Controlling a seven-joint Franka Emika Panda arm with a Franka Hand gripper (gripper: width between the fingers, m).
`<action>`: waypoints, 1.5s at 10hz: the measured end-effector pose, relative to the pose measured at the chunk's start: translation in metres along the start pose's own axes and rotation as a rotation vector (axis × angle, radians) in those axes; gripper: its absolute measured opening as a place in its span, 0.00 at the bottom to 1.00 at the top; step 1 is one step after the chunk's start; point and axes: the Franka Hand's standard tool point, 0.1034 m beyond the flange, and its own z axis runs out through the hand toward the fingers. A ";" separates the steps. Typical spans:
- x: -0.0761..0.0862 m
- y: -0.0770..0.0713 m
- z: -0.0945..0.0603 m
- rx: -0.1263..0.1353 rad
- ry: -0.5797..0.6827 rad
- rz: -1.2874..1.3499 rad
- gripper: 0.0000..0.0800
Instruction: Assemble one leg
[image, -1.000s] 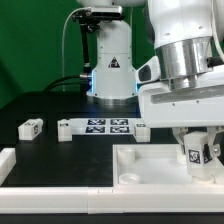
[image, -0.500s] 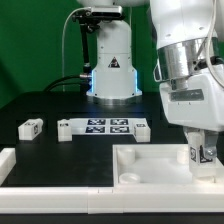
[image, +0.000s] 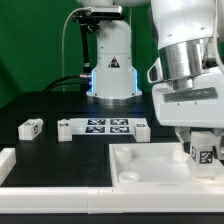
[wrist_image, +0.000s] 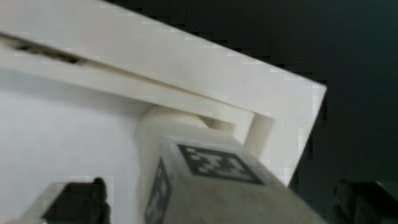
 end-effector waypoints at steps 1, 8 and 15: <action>-0.001 -0.001 0.000 -0.009 -0.008 -0.166 0.81; 0.005 -0.002 -0.009 -0.046 0.034 -1.010 0.81; 0.005 -0.001 -0.008 -0.045 0.033 -0.954 0.36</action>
Offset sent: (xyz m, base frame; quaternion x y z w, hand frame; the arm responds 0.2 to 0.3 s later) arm 0.0060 -0.0076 0.0110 -0.0429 0.0166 -0.2466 0.9680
